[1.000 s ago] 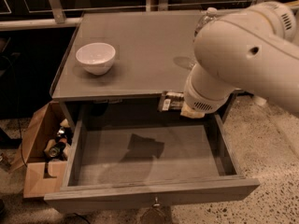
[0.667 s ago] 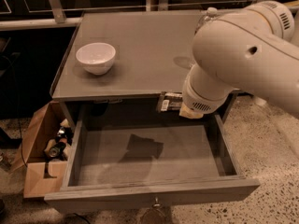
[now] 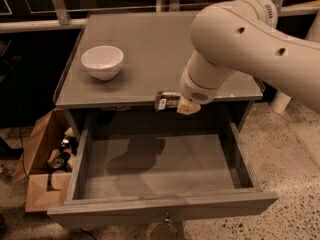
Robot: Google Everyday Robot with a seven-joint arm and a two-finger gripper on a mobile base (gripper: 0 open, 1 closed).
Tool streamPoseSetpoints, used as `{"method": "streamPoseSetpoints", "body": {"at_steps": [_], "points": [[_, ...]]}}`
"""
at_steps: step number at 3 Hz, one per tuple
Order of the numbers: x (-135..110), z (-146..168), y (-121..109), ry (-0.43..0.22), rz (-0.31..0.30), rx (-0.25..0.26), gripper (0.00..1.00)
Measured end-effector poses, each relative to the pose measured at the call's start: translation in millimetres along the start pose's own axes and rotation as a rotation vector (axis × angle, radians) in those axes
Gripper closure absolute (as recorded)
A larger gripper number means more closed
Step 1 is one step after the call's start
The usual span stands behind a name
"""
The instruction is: Pick rxbar chocolate from top drawer and place on counter
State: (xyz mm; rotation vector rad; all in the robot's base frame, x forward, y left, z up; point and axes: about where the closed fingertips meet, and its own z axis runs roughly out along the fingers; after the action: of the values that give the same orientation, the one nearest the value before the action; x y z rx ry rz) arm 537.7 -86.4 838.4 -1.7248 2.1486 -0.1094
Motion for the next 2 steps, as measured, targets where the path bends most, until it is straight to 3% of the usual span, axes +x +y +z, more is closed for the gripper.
{"method": "streamPoseSetpoints", "body": {"at_steps": [2], "points": [[-26, 22, -31, -0.014, -0.080, -0.062, 1.00]]}}
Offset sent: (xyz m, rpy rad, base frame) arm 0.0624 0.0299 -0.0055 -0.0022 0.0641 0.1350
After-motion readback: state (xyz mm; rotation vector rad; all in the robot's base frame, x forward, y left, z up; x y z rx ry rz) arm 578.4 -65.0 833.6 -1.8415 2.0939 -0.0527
